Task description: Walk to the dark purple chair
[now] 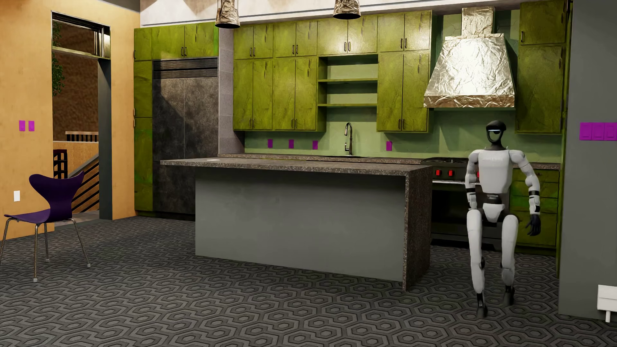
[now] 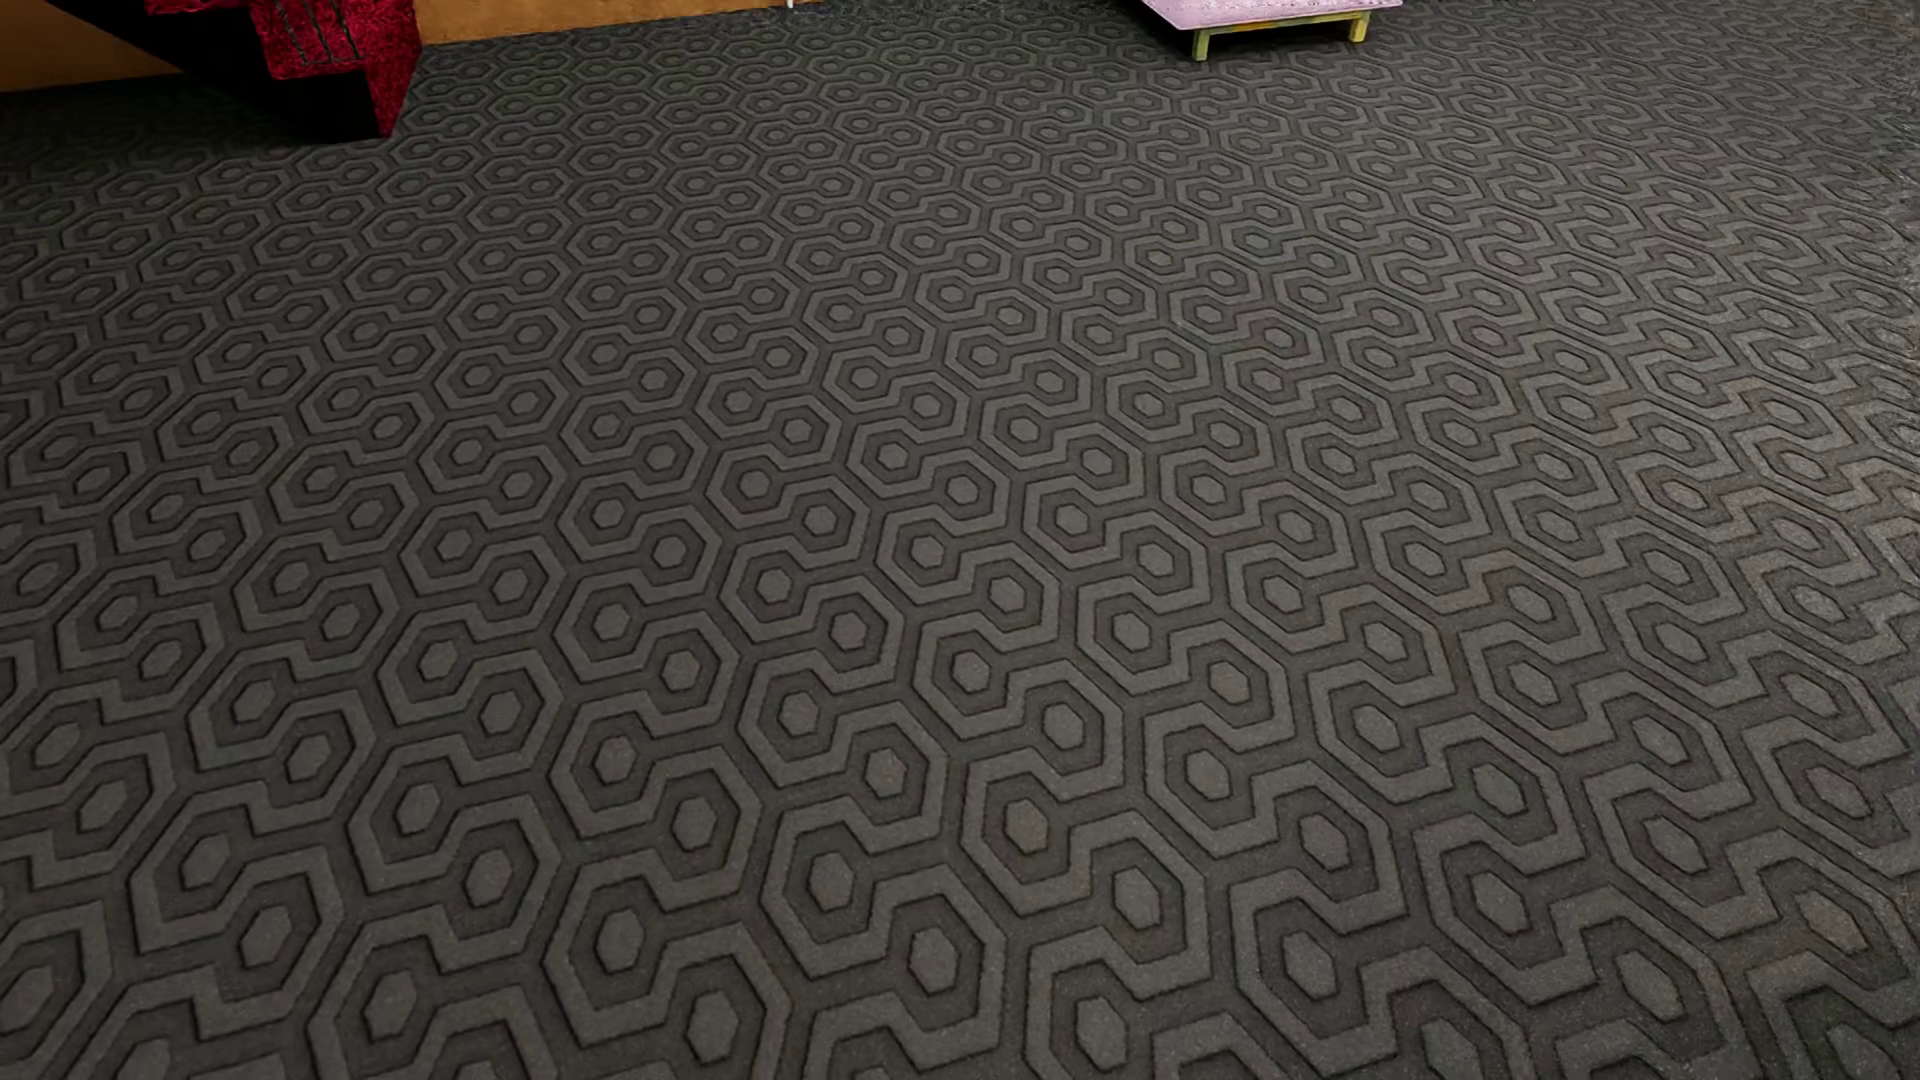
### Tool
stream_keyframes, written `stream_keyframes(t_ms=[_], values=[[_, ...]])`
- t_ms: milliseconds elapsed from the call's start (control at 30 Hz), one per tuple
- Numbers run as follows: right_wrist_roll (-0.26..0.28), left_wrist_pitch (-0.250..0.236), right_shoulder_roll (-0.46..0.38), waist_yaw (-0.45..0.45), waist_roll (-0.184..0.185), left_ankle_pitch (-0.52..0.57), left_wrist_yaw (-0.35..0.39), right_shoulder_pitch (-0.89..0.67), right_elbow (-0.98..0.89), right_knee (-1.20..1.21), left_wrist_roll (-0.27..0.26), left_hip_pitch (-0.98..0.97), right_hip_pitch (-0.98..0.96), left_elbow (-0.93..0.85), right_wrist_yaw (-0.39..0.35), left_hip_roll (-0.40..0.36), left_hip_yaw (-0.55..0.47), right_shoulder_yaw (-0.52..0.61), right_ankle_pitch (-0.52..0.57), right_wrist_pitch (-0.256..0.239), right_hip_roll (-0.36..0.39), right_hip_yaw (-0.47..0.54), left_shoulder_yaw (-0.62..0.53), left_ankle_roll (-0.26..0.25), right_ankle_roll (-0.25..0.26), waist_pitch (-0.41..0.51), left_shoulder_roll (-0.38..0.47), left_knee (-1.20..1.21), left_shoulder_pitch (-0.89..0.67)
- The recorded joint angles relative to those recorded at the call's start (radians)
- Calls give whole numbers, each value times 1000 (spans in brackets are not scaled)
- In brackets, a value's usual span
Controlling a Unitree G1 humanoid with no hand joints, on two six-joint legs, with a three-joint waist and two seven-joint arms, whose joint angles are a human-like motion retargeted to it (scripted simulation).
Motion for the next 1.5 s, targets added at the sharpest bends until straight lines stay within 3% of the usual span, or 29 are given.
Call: stream_keyframes(t_ms=[100,167,200,267,333,400,533,633,700,800,867,933,1000,1067,1100,1133,1167,1200,1267,1300,1367,1400,1433,1500], values=[[0,0,2,23,69,126,0,-18,63,-12,0,-57,35,39,0,74,0,43,26,0,57,0,-70,0,0,-48,-44,195,49],[0,0,-28,91,93,323,0,-74,58,0,0,-255,94,82,0,168,0,26,-158,0,71,0,-168,0,0,-69,-60,543,68],[0,0,-39,141,90,327,0,-115,47,-6,0,-331,140,105,0,193,0,-8,-203,0,78,0,-218,0,0,-58,-64,673,74],[0,0,-53,197,67,171,0,-183,-16,-32,0,-415,258,152,0,198,0,-151,-252,0,69,0,-296,0,0,-23,-73,723,96],[0,0,-65,236,57,67,0,-220,-136,-55,0,-500,342,160,0,146,0,-310,-276,0,55,0,-331,0,0,-2,-76,556,115],[0,0,-68,288,53,144,0,-265,-209,-78,0,-536,401,153,0,100,0,-370,-270,0,37,0,-305,0,0,17,-71,300,115],[0,0,-45,283,54,338,0,-300,-149,-96,0,-578,519,123,0,44,0,-283,-280,0,7,0,-214,0,0,50,-33,5,77],[0,0,-46,303,81,338,0,-227,-26,-95,0,-598,606,71,0,14,0,-88,-274,0,8,0,-67,0,0,47,-17,6,57],[0,0,-18,338,40,353,0,-163,103,-93,0,-591,658,58,0,11,0,104,-205,0,-27,0,-23,0,0,32,1,69,59],[0,0,-22,357,-23,184,0,-70,145,172,0,-483,503,98,0,33,0,262,57,0,-68,0,-70,0,0,18,9,100,48],[0,0,-44,307,-40,107,0,-81,119,545,0,-446,207,102,0,56,0,189,184,0,-55,0,-108,0,0,-16,-7,81,31],[0,0,-56,222,-7,75,0,-93,71,749,0,-356,3,86,0,79,0,25,45,0,-24,0,-129,0,0,-23,-33,34,10],[0,0,-49,167,28,55,0,-80,-8,624,0,-226,-98,51,0,82,0,-162,96,0,7,0,-92,0,0,-9,-50,-20,2],[0,0,-21,108,41,35,0,-87,-66,288,0,-132,-110,19,0,76,0,-250,206,0,30,0,-35,0,0,19,-47,-36,-8],[0,0,-9,91,41,27,0,-86,-85,119,0,-78,-87,11,0,68,0,-260,201,0,30,0,-19,0,0,36,-41,-42,-15],[0,0,-4,82,39,19,0,-81,-100,-17,0,-31,-69,3,0,55,0,-257,107,0,21,0,-6,0,0,46,-34,-46,-19],[0,0,-4,75,33,12,0,-75,-106,-65,0,5,-61,-7,0,33,0,-246,-44,0,-5,0,7,0,0,48,-30,-48,-17],[0,0,-6,80,38,7,0,-73,-91,-60,0,36,-84,-18,0,26,0,-224,-73,0,-13,0,20,0,0,45,-30,-45,-9],[0,0,-7,70,72,35,0,-77,-7,-16,0,75,-127,-30,0,60,0,-148,180,0,7,0,54,0,0,24,-39,-17,39],[0,0,-11,68,99,97,0,-72,43,21,0,72,-142,-26,0,94,0,-99,234,0,23,0,55,0,0,0,-48,19,76],[0,0,-30,109,148,358,0,-48,127,43,0,-37,-66,28,0,182,0,26,149,0,42,0,-9,0,0,-32,-67,257,126],[0,0,-40,154,178,455,0,-70,152,23,0,-213,-57,53,0,246,0,116,105,0,81,0,-59,0,0,-69,-67,455,121],[0,0,-48,204,177,402,0,-99,163,8,0,-343,-11,79,0,253,0,185,54,0,93,0,-97,0,0,-76,-68,619,121],[0,0,-60,273,143,184,0,-176,165,-39,0,-463,188,117,0,257,0,254,-112,0,84,0,-178,0,0,-26,-64,777,143]])
